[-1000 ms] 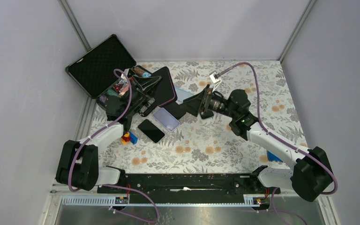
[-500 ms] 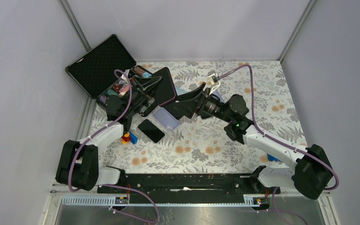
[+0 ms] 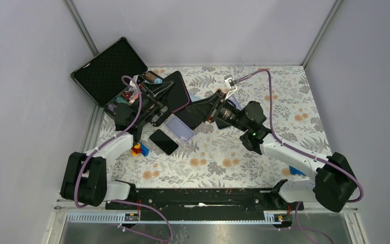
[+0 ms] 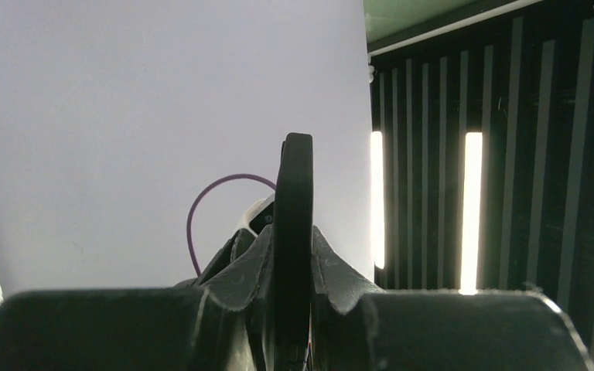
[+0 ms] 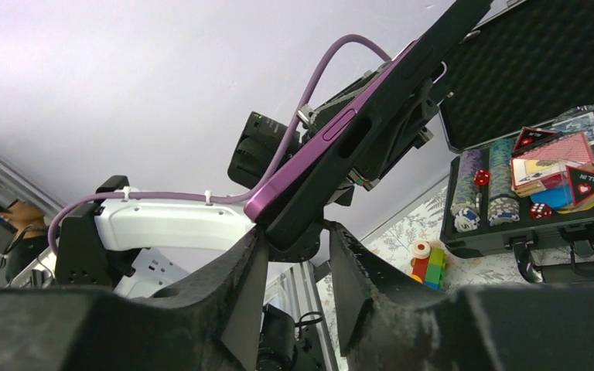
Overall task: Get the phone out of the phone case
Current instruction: Remove the phone case from the phone.
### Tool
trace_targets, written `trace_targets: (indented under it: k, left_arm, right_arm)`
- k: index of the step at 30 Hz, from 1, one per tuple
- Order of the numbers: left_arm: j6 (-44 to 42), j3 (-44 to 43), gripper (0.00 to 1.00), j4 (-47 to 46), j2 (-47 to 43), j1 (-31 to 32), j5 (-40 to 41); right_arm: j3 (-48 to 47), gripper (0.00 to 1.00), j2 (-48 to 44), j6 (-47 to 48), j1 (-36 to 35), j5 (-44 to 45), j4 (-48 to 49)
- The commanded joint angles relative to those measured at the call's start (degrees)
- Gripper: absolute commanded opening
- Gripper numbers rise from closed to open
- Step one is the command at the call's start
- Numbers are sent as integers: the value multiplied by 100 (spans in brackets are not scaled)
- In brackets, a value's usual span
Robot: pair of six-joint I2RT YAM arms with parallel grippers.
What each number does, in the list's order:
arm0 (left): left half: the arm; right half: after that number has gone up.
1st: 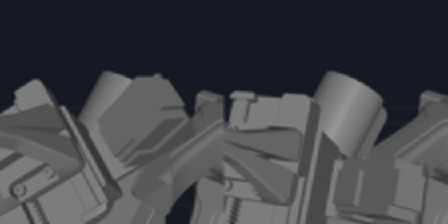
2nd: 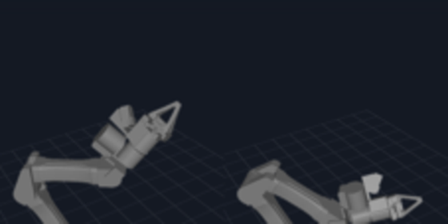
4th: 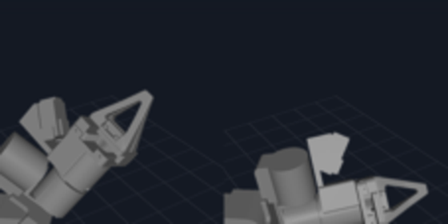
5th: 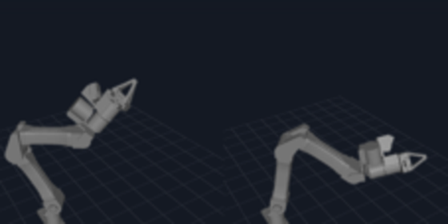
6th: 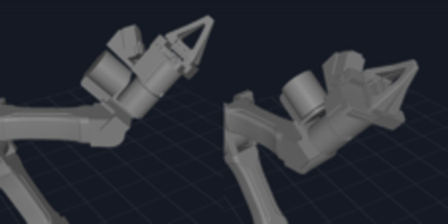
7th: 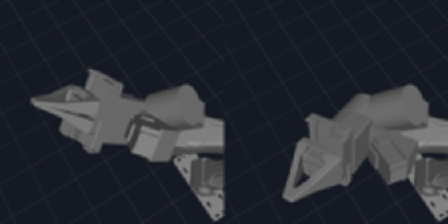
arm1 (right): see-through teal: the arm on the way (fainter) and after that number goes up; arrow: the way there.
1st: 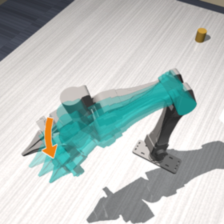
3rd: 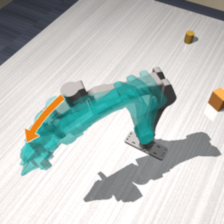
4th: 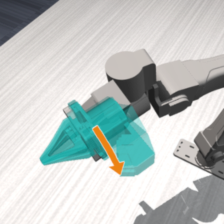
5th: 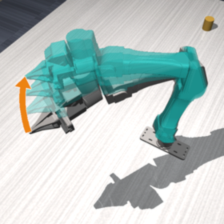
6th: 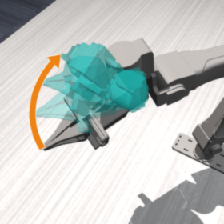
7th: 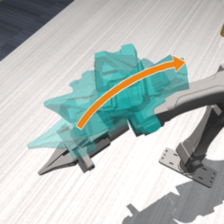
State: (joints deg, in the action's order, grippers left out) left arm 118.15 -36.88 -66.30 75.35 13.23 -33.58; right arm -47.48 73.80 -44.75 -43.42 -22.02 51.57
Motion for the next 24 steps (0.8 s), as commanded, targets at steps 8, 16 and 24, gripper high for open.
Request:
trace_targets:
  k: [8, 16, 24]
  left_arm:
    - [278, -134, 0, -762, -157, 21, 45]
    - [49, -105, 0, -690, -185, 21, 80]
    - [-236, -197, 0, -654, -235, 26, 44]
  right_arm:
    - [-462, 34, 20, 117, -5, 1110, -1335]
    - [-572, 30, 303, -499, -2, 1024, -1260]
    - [-636, 33, 465, -903, -7, 968, -1017]
